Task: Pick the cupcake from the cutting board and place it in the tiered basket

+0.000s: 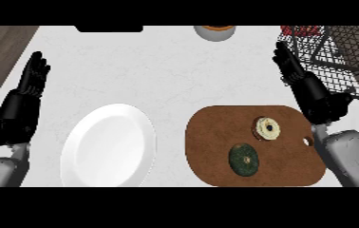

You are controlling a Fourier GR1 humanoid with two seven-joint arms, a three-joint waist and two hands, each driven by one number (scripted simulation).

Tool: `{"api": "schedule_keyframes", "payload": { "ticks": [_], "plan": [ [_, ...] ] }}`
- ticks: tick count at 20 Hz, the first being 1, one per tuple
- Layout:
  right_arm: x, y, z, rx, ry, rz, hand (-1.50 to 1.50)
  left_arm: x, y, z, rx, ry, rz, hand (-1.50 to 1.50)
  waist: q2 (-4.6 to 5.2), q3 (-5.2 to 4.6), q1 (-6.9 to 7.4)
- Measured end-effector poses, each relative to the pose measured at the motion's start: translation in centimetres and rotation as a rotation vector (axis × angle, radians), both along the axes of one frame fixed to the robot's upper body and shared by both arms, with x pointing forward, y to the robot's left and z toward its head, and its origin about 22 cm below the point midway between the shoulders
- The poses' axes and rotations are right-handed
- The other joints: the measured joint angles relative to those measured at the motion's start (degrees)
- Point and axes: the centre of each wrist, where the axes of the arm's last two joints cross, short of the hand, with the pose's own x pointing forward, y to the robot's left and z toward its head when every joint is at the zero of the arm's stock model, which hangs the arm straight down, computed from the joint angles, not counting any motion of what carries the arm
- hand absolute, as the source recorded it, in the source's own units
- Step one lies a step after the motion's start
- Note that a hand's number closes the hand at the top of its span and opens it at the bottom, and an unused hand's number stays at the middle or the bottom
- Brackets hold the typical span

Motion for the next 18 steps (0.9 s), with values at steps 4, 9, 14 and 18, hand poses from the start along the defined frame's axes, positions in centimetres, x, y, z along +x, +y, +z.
{"api": "schedule_keyframes", "payload": {
  "ticks": [4,9,14,18],
  "plan": [
    [1.2,-1.1,1.0,0.199,-0.016,0.144,1.50,0.2,-2.5,-0.7,-0.032,0.006,-0.028,0.00,0.40,-0.10,0.39],
    [2.3,-3.4,0.4,0.470,0.005,0.214,-1.50,0.0,-5.9,-1.7,-0.108,0.051,-0.082,0.00,1.33,0.39,0.41],
    [1.9,-3.7,-2.8,0.700,0.166,0.495,-1.50,-0.1,-8.4,-2.5,-0.153,0.091,-0.115,0.00,1.70,0.22,1.18],
    [1.9,-8.6,-2.2,0.722,0.144,0.679,-1.50,-0.3,-9.8,-2.7,-0.156,0.103,-0.124,0.00,1.38,0.06,1.22]
  ]
}}
